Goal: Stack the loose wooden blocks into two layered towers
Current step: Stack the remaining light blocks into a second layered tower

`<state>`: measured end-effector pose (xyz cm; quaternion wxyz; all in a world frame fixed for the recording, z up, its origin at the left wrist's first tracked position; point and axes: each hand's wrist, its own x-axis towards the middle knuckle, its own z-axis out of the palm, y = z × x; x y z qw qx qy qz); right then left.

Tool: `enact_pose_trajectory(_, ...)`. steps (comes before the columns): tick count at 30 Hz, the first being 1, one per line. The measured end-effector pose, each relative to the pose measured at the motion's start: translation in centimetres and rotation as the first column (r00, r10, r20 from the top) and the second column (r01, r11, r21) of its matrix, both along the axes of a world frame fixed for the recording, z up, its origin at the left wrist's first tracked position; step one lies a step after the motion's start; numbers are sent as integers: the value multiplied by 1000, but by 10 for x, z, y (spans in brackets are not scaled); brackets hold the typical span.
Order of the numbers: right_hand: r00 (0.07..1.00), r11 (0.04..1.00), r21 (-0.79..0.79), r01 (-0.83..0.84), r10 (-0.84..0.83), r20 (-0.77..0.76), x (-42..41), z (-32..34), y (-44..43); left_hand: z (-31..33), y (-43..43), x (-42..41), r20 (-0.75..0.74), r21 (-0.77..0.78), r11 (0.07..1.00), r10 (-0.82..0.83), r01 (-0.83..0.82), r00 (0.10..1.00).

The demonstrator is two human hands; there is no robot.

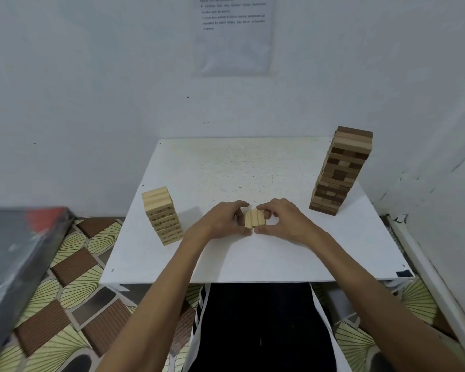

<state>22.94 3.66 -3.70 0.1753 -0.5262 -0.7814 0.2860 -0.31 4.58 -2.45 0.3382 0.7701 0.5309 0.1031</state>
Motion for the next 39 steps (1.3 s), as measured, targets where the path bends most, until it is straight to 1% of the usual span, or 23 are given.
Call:
enact_pose_trajectory(5,999,998,-50,-40,38,-38,2,8,9,1,4,5,-17,53,999,7,-6,1000)
enact_pose_trajectory(10,998,997,-28,-65,65,-9,5,4,16,-3,2,4,9,103,994,32,-33,999)
enact_pose_trajectory(13,996,996,-10,-92,92,18,7,1,15,-4,0,5,-12,162,986,36,-33,999)
enact_pose_trajectory(18,992,992,15,-127,127,0,6,15,18,2,-4,2,37,197,978,56,-62,998)
enact_pose_trajectory(23,987,986,52,-159,159,12,-2,52,27,41,-2,-7,1,259,964,58,-56,998)
enact_pose_trajectory(28,981,974,124,-189,194,-26,-21,99,34,88,0,-28,-12,308,949,79,-72,997)
enact_pose_trajectory(31,973,963,157,-217,227,-50,-39,123,36,117,-1,-43,-55,334,939,107,-83,993)
enact_pose_trajectory(35,959,950,176,-257,273,-72,-68,148,39,147,-9,-75,-49,332,934,152,-128,987)
enact_pose_trajectory(39,939,933,156,-324,337,-65,-107,160,39,161,-25,-111,-61,329,929,201,-171,978)
